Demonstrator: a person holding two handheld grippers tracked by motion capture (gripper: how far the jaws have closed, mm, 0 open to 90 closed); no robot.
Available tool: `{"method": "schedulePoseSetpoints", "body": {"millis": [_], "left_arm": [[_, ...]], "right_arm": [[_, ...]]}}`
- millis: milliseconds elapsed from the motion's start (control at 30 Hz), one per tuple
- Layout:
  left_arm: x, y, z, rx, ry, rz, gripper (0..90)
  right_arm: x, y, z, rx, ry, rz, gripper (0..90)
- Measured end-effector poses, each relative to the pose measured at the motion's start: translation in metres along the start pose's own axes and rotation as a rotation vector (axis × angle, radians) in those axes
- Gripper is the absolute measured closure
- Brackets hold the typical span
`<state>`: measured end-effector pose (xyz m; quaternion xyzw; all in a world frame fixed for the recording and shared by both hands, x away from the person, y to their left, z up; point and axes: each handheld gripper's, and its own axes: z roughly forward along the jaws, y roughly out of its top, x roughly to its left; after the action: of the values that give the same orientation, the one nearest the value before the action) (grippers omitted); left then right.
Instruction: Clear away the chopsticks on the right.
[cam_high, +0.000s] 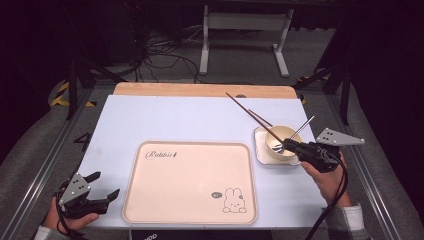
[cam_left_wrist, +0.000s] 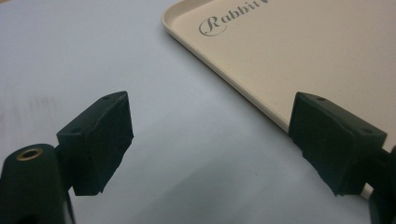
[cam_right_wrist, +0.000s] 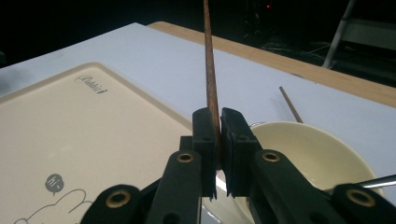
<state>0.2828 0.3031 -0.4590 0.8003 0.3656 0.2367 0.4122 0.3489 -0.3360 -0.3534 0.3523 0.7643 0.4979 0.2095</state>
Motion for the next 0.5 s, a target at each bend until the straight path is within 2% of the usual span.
{"method": "schedulePoseSetpoints", "body": {"millis": [400,433,500], "left_arm": [[0.000,0.000,0.001,0.004,-0.003,0.007,14.7],[0.000,0.001,0.001,0.003,-0.003,0.009,14.7],[-0.001,0.001,0.001,0.004,0.000,0.005,14.7]], "right_arm": [[0.025,-0.003,0.015,0.037,0.072,-0.046,85.5],[0.030,-0.004,0.019,0.047,0.092,-0.048,85.6],[0.036,-0.005,0.025,0.061,0.103,-0.064,85.6]]}}
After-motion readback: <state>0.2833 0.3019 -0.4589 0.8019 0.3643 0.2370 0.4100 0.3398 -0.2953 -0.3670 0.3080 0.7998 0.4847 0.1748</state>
